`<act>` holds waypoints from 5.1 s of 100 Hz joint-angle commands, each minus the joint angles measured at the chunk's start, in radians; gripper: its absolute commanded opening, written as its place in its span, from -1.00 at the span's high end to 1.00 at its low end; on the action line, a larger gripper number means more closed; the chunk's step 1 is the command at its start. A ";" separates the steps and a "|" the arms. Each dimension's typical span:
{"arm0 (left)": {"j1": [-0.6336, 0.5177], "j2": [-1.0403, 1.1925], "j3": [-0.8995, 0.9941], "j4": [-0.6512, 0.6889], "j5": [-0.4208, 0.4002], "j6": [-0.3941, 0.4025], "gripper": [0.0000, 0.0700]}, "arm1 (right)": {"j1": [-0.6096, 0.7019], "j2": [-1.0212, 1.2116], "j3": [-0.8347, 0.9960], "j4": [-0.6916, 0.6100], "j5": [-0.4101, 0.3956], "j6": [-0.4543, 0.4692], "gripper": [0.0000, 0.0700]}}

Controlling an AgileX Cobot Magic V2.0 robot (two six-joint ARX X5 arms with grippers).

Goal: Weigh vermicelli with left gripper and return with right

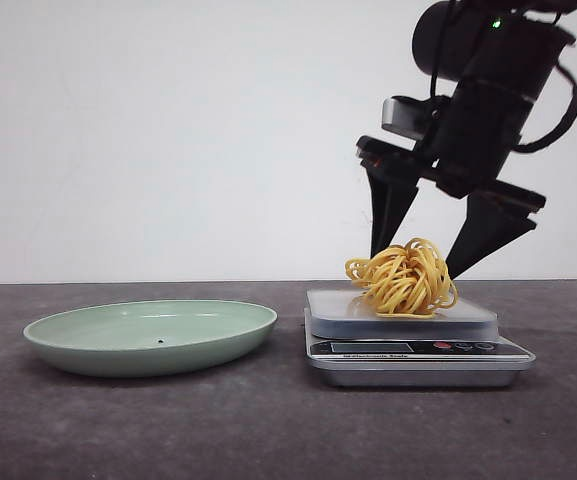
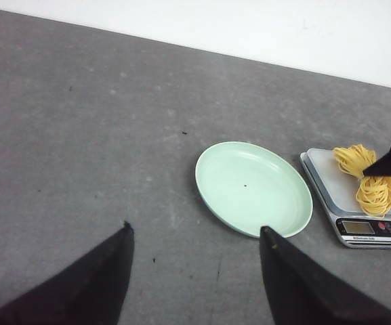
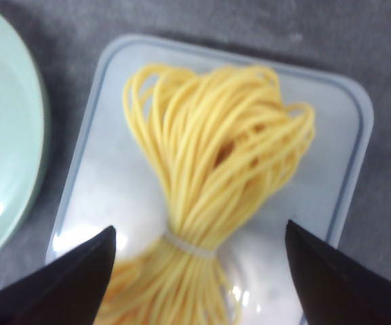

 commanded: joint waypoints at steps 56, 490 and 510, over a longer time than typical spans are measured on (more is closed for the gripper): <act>-0.004 0.002 0.014 -0.001 0.002 0.006 0.00 | 0.012 0.053 0.042 0.008 0.006 0.056 0.08; -0.004 0.002 0.014 0.023 -0.043 0.014 0.00 | 0.433 -0.379 0.499 -0.201 0.536 -0.134 0.14; -0.004 0.002 0.014 0.098 -0.043 0.019 0.00 | 0.472 -0.650 0.498 -0.423 0.575 -0.230 0.14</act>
